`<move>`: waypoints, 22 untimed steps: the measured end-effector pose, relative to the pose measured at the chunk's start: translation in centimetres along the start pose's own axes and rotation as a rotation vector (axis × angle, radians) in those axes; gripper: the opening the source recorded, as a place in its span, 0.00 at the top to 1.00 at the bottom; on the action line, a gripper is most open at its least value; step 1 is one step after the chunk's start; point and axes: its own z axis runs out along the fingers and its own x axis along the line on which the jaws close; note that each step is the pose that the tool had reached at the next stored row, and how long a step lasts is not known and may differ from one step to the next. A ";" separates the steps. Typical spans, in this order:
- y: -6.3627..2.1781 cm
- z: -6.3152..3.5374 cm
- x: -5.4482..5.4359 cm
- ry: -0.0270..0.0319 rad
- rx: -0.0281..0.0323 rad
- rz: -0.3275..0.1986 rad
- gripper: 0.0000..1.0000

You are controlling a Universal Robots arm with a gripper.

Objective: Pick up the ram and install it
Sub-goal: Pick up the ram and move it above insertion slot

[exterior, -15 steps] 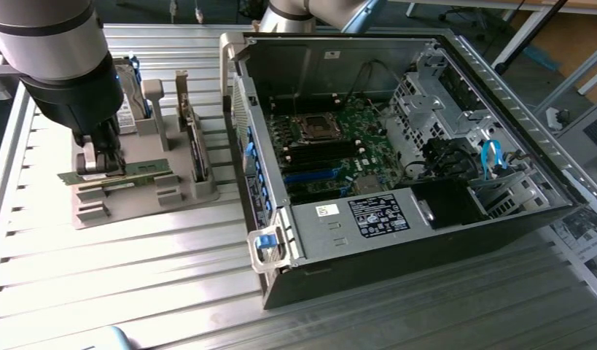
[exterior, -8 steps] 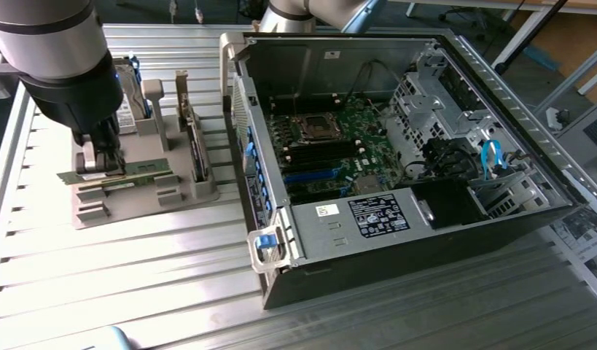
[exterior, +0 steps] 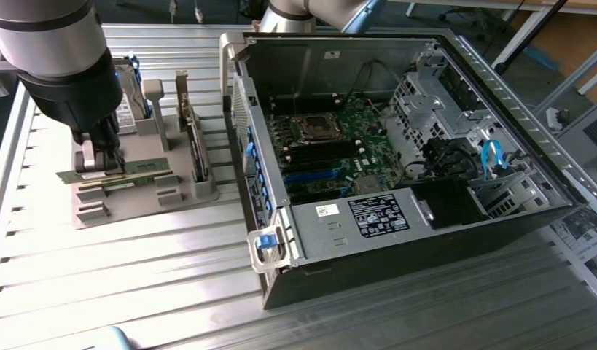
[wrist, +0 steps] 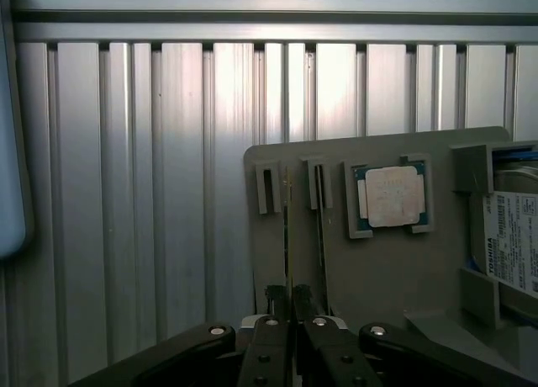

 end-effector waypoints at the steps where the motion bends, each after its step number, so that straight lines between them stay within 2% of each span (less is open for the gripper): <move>1: 0.00 -0.03 0.0 0.0001 0.0000 0.000 0.86; 22: 0.00 -0.80 0.0 0.0005 0.0000 0.000 0.86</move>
